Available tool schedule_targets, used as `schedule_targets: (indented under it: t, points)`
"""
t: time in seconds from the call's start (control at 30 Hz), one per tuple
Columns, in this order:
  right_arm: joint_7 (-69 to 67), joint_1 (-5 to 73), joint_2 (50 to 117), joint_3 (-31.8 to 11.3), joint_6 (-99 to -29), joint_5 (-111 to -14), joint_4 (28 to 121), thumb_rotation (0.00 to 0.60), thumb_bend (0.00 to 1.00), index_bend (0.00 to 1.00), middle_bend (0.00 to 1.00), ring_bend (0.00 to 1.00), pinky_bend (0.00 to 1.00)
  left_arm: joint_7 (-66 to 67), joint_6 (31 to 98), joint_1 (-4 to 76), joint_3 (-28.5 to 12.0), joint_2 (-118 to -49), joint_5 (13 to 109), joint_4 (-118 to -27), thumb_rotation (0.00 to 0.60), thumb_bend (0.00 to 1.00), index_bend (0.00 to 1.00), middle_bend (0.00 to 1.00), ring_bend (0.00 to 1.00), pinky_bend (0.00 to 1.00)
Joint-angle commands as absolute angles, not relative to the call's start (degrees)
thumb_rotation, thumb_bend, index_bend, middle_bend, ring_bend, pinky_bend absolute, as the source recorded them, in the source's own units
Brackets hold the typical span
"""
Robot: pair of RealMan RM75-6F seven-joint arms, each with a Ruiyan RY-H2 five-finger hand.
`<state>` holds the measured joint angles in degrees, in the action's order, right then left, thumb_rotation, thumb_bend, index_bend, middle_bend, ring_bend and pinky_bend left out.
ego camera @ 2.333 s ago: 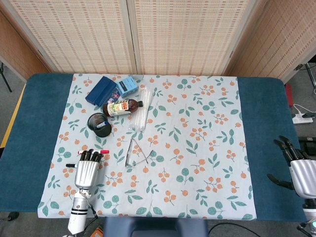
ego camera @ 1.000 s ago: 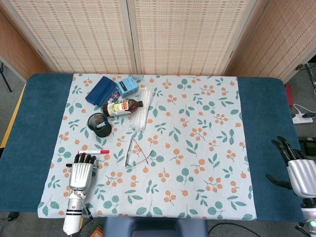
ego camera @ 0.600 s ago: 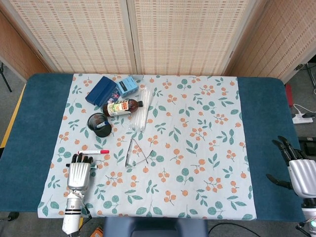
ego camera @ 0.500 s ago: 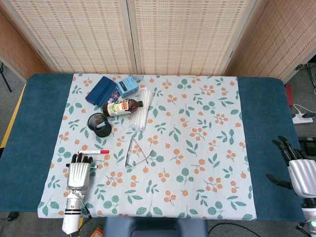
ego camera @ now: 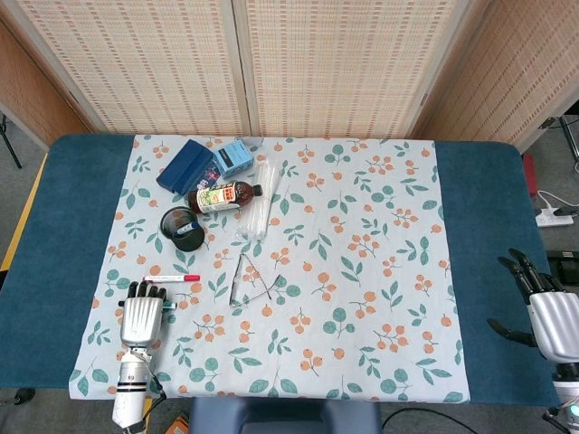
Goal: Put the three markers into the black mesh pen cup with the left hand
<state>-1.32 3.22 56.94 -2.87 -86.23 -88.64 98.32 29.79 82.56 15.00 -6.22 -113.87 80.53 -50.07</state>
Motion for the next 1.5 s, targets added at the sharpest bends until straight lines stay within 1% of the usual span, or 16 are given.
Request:
schedule_targets:
  t: [0.03, 0.17, 0.27, 0.37, 0.47, 0.57, 0.63, 0.77, 0.87, 0.93, 1.0, 1.03, 1.13, 1.27, 1.4, 1.5]
  points:
    - [-1.26, 3.2, 56.95, -2.9, -86.24, -88.55, 98.28, 0.6, 0.0, 0.16, 0.06, 0.29, 0.3, 29.52, 82.91, 14.96, -6.2, -114.0, 80.68, -49.73, 0.6, 0.3, 0.55, 0.54, 0.29, 0.27]
    - [-1.35, 3.23, 56.99, -2.94, -86.18, -88.44, 98.17, 0.6, 0.0, 0.16, 0.06, 0.29, 0.3, 29.58, 84.45, 14.67, -5.94, -113.59, 81.5, -50.21, 0.6, 0.3, 0.58, 0.57, 0.3, 0.28]
    - [-1.46, 3.26, 56.99, -2.96, -86.1, -88.37, 98.12, 0.6, 0.0, 0.16, 0.06, 0.29, 0.3, 30.23, 86.9, 14.62, -5.51, -111.91, 83.32, -53.33, 0.6, 0.3, 0.59, 0.58, 0.31, 0.28]
    - [-1.77, 3.26, 56.94, -2.93, -86.09, -88.43, 98.04, 0.6, 0.0, 0.16, 0.06, 0.29, 0.3, 31.5, 89.34, 14.85, -5.44, -108.97, 85.4, -58.87, 0.6, 0.3, 0.59, 0.58, 0.31, 0.28]
    - [-2.08, 3.17, 56.85, -2.94, -86.38, -88.61, 98.05, 0.6, 0.0, 0.16, 0.06, 0.29, 0.3, 32.73, 89.75, 15.31, -6.41, -104.36, 85.94, -68.08, 0.6, 0.3, 0.59, 0.58, 0.31, 0.28]
    - [-2.35, 3.07, 56.69, -2.89, -86.62, -88.84, 98.04, 0.6, 0.0, 0.16, 0.06, 0.29, 0.3, 32.84, 87.15, 16.58, -9.26, -98.0, 84.05, -80.0, 0.6, 0.3, 0.59, 0.58, 0.31, 0.28]
    - [-2.65, 3.02, 56.62, -2.87, -86.79, -89.04, 98.04, 0.6, 0.0, 0.16, 0.06, 0.29, 0.3, 32.48, 84.41, 18.49, -12.34, -93.13, 82.72, -86.33, 0.6, 0.3, 0.59, 0.58, 0.31, 0.28]
    - [-2.99, 2.86, 56.45, -2.87, -87.12, -89.12, 98.11, 0.6, 0.0, 0.16, 0.06, 0.29, 0.3, 29.72, 79.84, 22.79, -18.86, -85.97, 80.85, -91.33, 0.6, 0.3, 0.59, 0.59, 0.29, 0.25]
    - [-2.95, 2.74, 56.36, -2.89, -87.42, -89.24, 98.19, 0.6, 0.0, 0.16, 0.06, 0.3, 0.3, 22.73, 73.74, 25.79, -24.33, -81.29, 75.24, -95.08, 0.6, 0.3, 0.6, 0.59, 0.28, 0.25]
    - [-2.8, 2.67, 56.34, -2.89, -87.53, -89.25, 98.17, 0.6, 0.0, 0.16, 0.06, 0.29, 0.3, 16.95, 68.48, 27.39, -27.68, -78.37, 69.45, -97.35, 0.6, 0.3, 0.6, 0.59, 0.28, 0.25]
    - [-2.63, 2.66, 56.38, -2.95, -87.51, -89.09, 98.23, 0.6, 0.0, 0.16, 0.06, 0.29, 0.3, 11.75, 63.07, 28.89, -30.28, -75.86, 63.69, -98.45, 0.6, 0.3, 0.6, 0.59, 0.28, 0.26]
    - [-2.66, 2.67, 56.39, -2.97, -87.46, -88.99, 98.27, 0.6, 0.0, 0.16, 0.06, 0.3, 0.3, 10.41, 61.46, 29.5, -31.04, -75.25, 61.59, -98.26, 0.6, 0.3, 0.6, 0.59, 0.28, 0.26]
    - [-2.41, 2.66, 56.36, -3.03, -87.33, -88.71, 98.26, 0.6, 0.0, 0.16, 0.06, 0.29, 0.3, 4.88, 57.63, 30.91, -32.22, -74.89, 57.12, -96.62, 0.6, 0.3, 0.6, 0.59, 0.28, 0.26]
    - [-2.42, 2.72, 56.46, -3.07, -87.03, -88.36, 98.15, 0.6, 0.0, 0.16, 0.06, 0.29, 0.3, -2.4, 54.02, 32.2, -32.22, -76.23, 54.37, -92.36, 0.6, 0.3, 0.6, 0.59, 0.28, 0.26]
    - [-2.46, 2.79, 56.52, -3.07, -86.96, -88.48, 98.09, 0.6, 0.0, 0.16, 0.06, 0.29, 0.3, -5.28, 52.99, 34.44, -31.46, -78.74, 53.87, -86.18, 0.6, 0.3, 0.6, 0.6, 0.28, 0.26]
    - [-2.37, 2.71, 56.55, -3.24, -87.01, -88.01, 98.03, 0.6, 0.0, 0.16, 0.06, 0.29, 0.3, -7.38, 52.03, 35.31, -30.76, -79.84, 53.55, -83.75, 0.6, 0.3, 0.6, 0.6, 0.28, 0.26]
